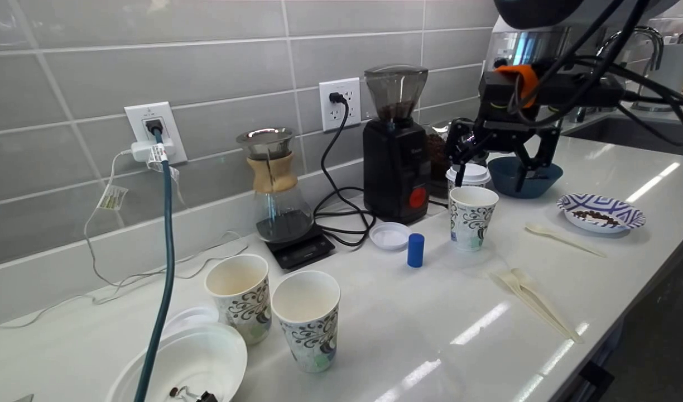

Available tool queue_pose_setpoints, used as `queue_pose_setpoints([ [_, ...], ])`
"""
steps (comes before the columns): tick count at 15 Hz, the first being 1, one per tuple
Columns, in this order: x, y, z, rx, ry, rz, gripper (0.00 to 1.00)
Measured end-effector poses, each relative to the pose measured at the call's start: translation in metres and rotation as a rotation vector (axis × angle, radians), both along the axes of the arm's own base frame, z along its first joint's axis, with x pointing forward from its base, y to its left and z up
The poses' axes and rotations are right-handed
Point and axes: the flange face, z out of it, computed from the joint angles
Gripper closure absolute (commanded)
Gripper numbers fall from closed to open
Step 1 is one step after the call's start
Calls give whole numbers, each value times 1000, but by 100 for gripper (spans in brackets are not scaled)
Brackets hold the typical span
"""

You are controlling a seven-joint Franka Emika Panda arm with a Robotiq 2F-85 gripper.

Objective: Pick up the paper cup on the right amongst the three on the left and move it to the right

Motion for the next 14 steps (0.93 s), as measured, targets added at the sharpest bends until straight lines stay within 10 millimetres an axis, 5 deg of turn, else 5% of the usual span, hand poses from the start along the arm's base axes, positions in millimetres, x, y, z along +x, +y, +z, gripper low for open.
queue_pose_setpoints([
  [4, -31, 29, 20, -126, -21, 79, 0],
  [7, -51, 29, 27, -217, -58, 191, 0],
  [9, -62, 11, 32, -226, -98, 270, 0],
  [14, -98, -74, 47, -126, -209, 453, 0],
])
